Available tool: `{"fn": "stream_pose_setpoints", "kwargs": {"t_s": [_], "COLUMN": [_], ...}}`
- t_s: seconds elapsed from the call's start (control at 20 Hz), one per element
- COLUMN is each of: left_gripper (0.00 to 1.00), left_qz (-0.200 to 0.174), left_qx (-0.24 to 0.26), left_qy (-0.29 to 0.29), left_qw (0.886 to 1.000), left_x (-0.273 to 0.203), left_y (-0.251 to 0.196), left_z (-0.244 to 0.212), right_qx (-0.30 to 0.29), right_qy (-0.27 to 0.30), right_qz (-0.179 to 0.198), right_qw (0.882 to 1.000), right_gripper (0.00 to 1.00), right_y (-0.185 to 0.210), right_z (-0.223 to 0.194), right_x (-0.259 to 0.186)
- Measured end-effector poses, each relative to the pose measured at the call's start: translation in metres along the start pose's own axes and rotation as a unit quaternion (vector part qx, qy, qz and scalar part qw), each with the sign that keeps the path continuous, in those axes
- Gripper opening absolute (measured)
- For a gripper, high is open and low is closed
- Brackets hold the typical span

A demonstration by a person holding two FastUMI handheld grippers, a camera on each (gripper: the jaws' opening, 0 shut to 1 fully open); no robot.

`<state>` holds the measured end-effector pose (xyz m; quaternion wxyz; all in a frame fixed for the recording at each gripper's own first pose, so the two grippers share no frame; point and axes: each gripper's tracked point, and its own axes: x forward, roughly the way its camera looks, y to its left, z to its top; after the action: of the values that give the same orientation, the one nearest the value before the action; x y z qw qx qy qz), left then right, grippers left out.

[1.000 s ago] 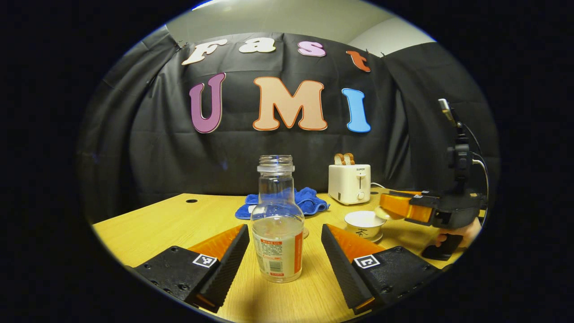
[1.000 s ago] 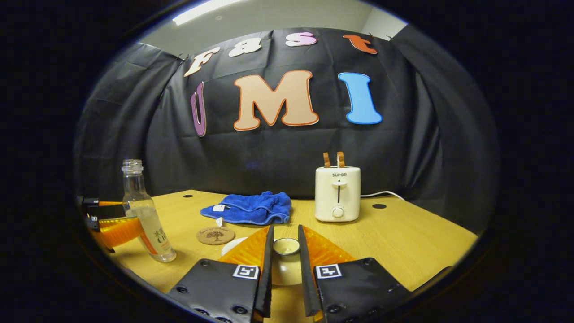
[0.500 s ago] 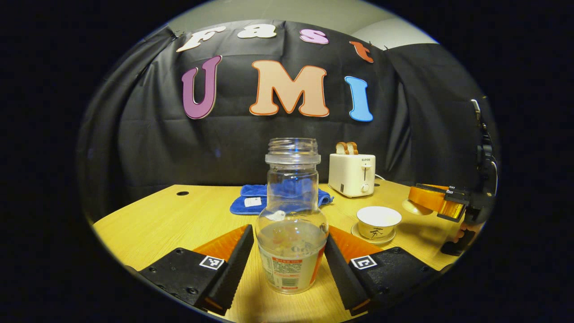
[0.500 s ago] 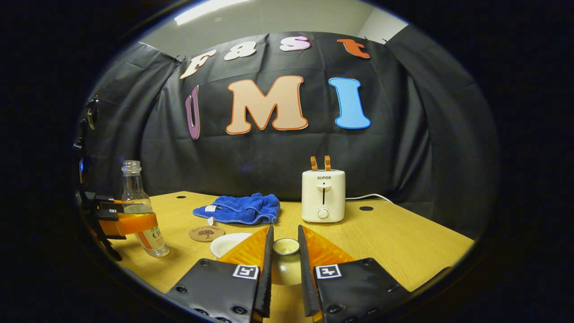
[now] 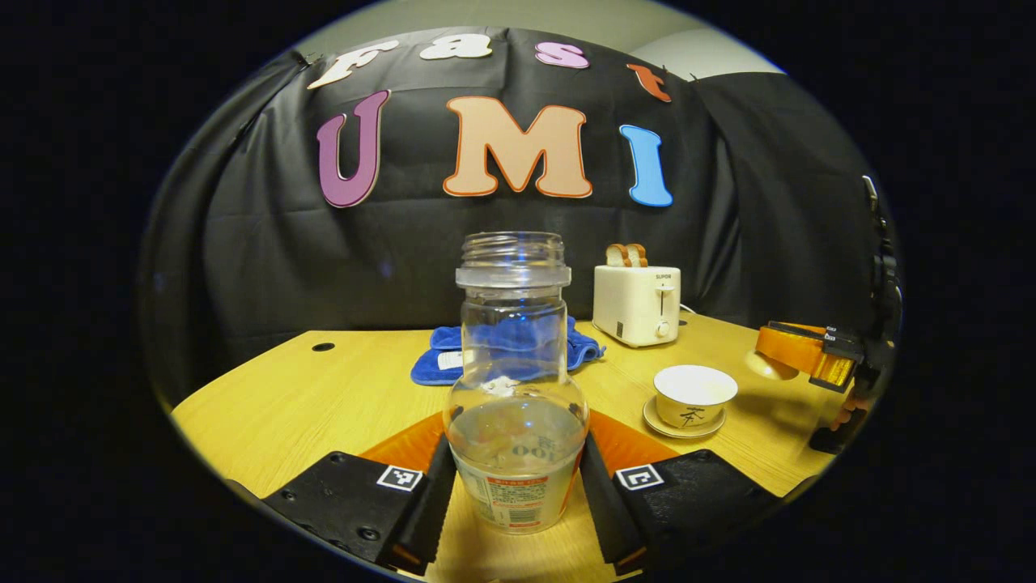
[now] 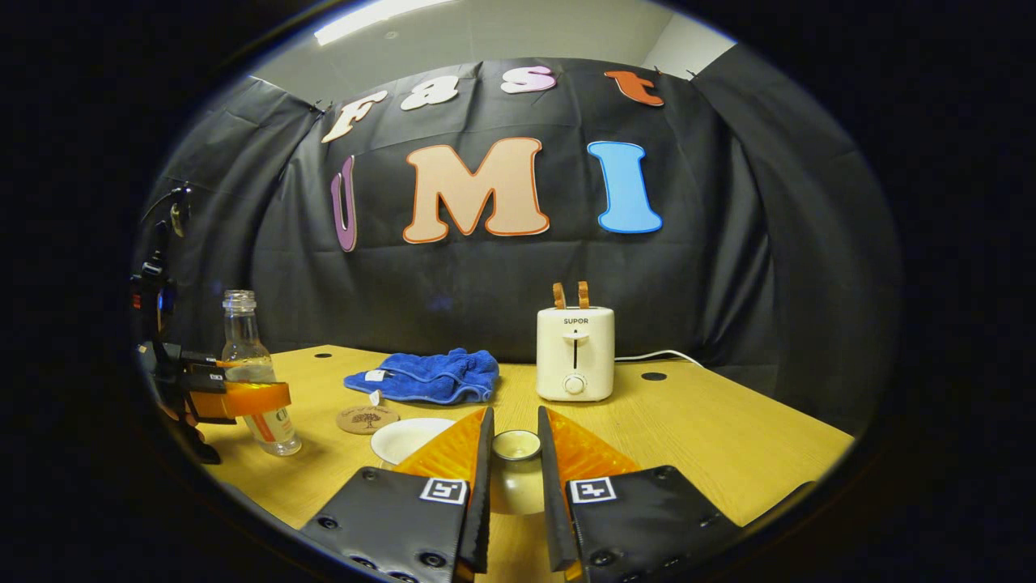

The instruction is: Open the teacup lid with one hand, grasp the water bottle and pour water into the teacup with the other hand; after pouring, place the water bottle on the coaster and then close the teacup lid.

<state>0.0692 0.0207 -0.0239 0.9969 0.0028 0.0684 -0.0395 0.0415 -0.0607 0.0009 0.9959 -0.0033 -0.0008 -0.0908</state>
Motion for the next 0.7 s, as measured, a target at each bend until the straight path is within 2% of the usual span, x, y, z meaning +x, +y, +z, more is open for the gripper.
{"fn": "stream_pose_setpoints", "kwargs": {"t_s": [0.15, 0.4, 0.55, 0.7], "left_gripper": [0.70, 0.69, 0.70, 0.69], "left_qz": [0.021, 0.042, 0.062, 0.076], "left_qx": [0.021, 0.117, 0.196, 0.282], "left_qy": [-0.011, -0.025, -0.026, -0.013], "left_qw": [1.000, 0.992, 0.978, 0.956], "left_x": [0.001, 0.007, 0.015, 0.019], "left_y": [0.012, 0.023, 0.030, 0.028], "left_z": [0.010, 0.037, 0.049, 0.047], "right_qx": [0.000, 0.000, 0.000, 0.000], "right_qy": [0.000, 0.001, 0.001, 0.001], "right_qz": [0.002, 0.008, 0.009, 0.004], "right_qw": [1.000, 1.000, 1.000, 1.000], "right_gripper": [0.32, 0.32, 0.32, 0.31], "right_y": [-0.002, -0.003, -0.004, -0.009], "right_z": [0.001, 0.000, 0.001, 0.000], "right_x": [-0.002, -0.005, -0.006, -0.006]}}
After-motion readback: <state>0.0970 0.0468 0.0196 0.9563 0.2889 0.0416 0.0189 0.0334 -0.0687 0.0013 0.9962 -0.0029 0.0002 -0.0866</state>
